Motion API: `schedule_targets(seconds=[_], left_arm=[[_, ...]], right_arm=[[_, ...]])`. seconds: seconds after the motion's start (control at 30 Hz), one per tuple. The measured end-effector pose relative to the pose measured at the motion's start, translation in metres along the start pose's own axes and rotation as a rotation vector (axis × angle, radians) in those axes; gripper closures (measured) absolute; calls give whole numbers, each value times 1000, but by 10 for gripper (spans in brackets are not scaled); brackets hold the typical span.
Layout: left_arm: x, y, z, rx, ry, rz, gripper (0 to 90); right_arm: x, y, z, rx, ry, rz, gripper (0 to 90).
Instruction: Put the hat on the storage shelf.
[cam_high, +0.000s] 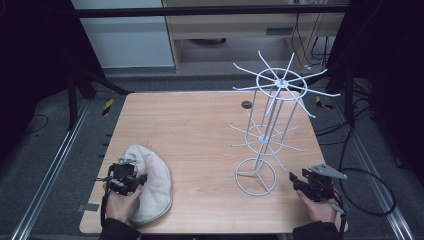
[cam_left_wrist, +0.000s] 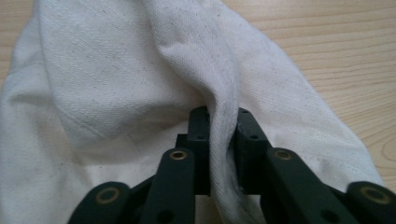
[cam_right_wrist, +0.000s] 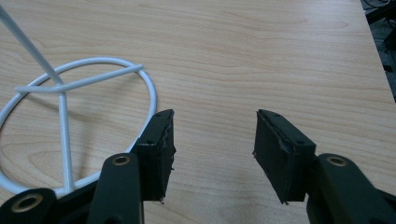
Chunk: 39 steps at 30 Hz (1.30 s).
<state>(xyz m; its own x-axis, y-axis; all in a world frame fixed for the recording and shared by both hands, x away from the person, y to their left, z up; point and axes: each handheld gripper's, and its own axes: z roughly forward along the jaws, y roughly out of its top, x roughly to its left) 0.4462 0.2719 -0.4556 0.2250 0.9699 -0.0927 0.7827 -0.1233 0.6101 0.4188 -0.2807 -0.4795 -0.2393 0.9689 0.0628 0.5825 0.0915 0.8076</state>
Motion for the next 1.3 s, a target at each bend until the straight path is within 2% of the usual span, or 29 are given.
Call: schedule_targets(seconds=[0.1,0.23,0.37,0.4,0.43,0.63,0.67,0.7,0.73,0.77,0.93,1.1,1.27,1.3], left_arm=[[1,2,-12,-34,-22,28,844],[-1,3,-21,-57,-37,54,855],[-7,4,-32,-97,-60,96,862],[-11,5,-38,-129,-70,114,863],[-11,5,-38,-129,-70,114,864],[-18,8,-60,-242,-113,153,866],[-20,10,-68,-276,-116,176,867],[-20,10,-68,-276,-116,176,867],[-22,11,-74,-316,-121,190,867],[-22,11,-74,-316,-121,190,867],[-25,15,-90,-405,-142,213,867],[-31,24,-107,-507,-175,211,868],[-41,36,-123,-605,-225,215,868],[-46,41,-129,-634,-246,216,868]], right_arm=[[0,0,0,-3,-1,-1,477],[0,0,-1,-2,3,3,477],[0,0,0,-4,1,2,476],[0,0,0,-4,0,0,476],[0,0,0,-4,0,0,476],[-1,0,-1,-7,1,3,476],[-1,0,-1,-8,2,2,476],[-1,0,-1,-8,2,2,476],[0,0,-1,-10,1,4,476],[0,0,-1,-10,1,4,476],[0,1,-2,-30,4,-1,476],[2,1,-3,-43,4,-2,476],[2,1,-4,-55,1,-15,472],[1,1,-4,-56,0,-17,471]])
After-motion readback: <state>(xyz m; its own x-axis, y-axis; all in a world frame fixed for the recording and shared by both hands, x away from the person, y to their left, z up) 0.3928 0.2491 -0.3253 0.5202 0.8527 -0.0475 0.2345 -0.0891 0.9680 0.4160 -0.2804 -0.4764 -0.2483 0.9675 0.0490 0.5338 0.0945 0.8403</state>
